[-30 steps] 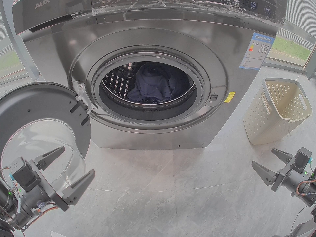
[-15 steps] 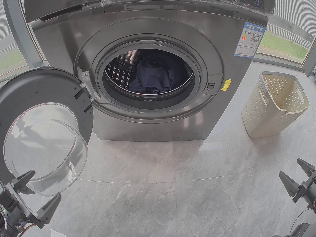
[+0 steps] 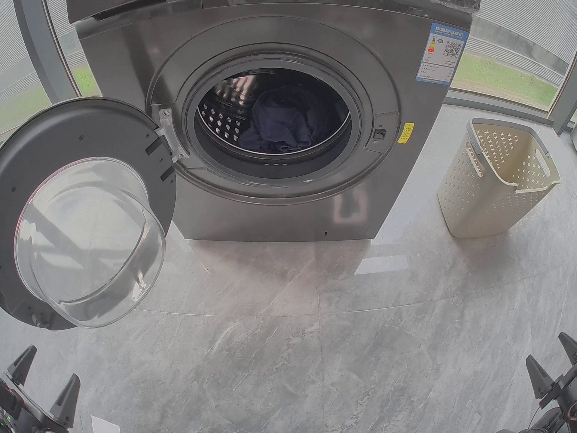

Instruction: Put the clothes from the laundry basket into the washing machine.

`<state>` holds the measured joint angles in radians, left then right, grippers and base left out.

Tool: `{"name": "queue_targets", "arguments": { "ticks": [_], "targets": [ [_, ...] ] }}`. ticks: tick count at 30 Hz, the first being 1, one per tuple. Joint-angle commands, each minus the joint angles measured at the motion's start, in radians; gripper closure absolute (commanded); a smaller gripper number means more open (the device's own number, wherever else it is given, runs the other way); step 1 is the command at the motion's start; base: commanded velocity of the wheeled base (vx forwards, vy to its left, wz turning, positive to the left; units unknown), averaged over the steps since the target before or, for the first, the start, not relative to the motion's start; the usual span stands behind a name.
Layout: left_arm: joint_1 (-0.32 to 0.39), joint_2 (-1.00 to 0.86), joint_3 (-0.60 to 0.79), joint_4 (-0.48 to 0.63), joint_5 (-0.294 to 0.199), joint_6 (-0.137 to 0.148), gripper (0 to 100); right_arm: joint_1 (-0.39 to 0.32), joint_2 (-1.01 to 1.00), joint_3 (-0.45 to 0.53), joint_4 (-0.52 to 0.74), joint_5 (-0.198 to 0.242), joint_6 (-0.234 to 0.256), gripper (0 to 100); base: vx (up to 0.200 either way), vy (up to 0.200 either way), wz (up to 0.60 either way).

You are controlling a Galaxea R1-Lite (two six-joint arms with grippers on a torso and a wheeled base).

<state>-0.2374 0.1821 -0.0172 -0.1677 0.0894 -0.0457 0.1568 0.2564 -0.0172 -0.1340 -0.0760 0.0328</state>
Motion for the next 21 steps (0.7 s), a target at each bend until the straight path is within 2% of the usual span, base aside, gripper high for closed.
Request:
{"name": "queue_targets", "arguments": {
  "ticks": [1,3,4,6,8,10,11,13,17,20,21],
  "targets": [
    [0.063,-0.089,0.017,0.103,0.030,-0.008,0,-0.088,-0.181,0.016,0.074,-0.010,0.009,0,0.000,0.000,0.00],
    [0.110,-0.089,0.017,0.097,0.049,-0.003,0,-0.166,-0.215,0.016,0.100,-0.001,-0.001,0,0.000,0.000,0.00],
    [0.119,-0.090,0.017,0.097,0.049,0.000,0,-0.169,-0.220,0.016,0.108,0.001,0.006,0,0.000,0.000,0.00],
    [0.204,-0.107,0.017,0.099,0.041,0.009,0,-0.172,-0.232,0.014,0.123,0.001,0.004,0,0.000,0.000,0.00],
    [0.242,-0.182,0.017,0.102,0.001,0.012,0,-0.171,-0.240,0.014,0.125,0.002,0.001,0,0.000,0.000,0.00],
    [0.239,-0.179,0.017,0.099,-0.026,0.038,0,-0.164,-0.250,0.016,0.136,0.027,-0.019,0,0.000,0.000,0.00],
    [0.237,-0.174,0.017,0.105,-0.020,0.038,0,-0.164,-0.250,0.016,0.134,0.056,-0.037,0,0.000,0.000,0.00],
    [0.237,-0.178,0.017,0.122,0.004,0.017,0,-0.161,-0.250,0.016,0.134,0.108,-0.057,0,0.000,0.000,0.00],
    [0.239,-0.179,0.017,0.122,0.003,0.026,0,-0.163,-0.252,0.016,0.133,0.096,-0.065,0,0.000,0.000,0.00],
    [0.234,-0.178,0.011,0.186,-0.056,0.020,0,-0.161,-0.252,0.016,0.134,0.091,-0.051,0,0.000,0.000,0.00],
    [0.234,-0.178,0.010,0.189,-0.059,0.018,0,-0.160,-0.253,0.016,0.134,0.091,-0.050,0,0.000,0.000,0.00]
  ]
}}
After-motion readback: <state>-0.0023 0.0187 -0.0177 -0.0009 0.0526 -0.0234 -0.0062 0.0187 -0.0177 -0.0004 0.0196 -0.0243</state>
